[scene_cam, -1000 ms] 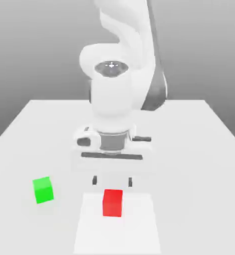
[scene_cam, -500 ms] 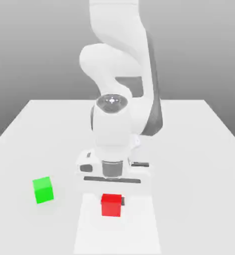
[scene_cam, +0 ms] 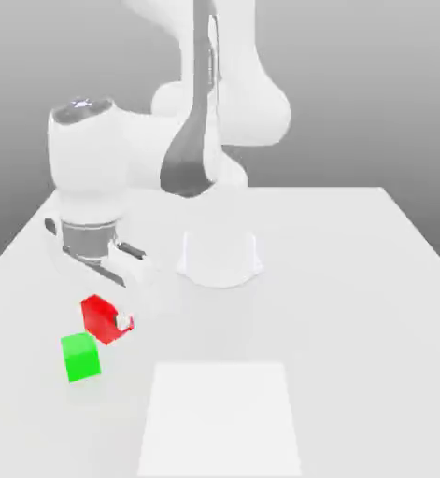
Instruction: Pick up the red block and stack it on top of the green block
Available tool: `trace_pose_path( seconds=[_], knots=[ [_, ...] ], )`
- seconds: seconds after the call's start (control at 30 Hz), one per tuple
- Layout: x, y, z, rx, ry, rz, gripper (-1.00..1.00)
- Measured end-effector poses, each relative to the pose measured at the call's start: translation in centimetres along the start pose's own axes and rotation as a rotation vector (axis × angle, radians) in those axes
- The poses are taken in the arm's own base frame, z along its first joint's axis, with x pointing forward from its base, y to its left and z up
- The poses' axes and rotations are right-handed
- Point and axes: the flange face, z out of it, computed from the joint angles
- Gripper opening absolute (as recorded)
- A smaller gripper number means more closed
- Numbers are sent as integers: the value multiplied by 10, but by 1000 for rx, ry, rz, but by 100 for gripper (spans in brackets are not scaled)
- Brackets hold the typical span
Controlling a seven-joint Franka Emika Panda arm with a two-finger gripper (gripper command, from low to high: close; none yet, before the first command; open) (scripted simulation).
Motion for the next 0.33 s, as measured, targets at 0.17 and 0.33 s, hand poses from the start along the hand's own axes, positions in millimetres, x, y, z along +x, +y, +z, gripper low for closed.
trace_pose_path(
  seconds=[0.17, 0.33],
  knots=[
    [16, 5, 38, 1, -3, 74, -100],
    [16, 6, 57, 0, -2, 74, 100]
  ],
)
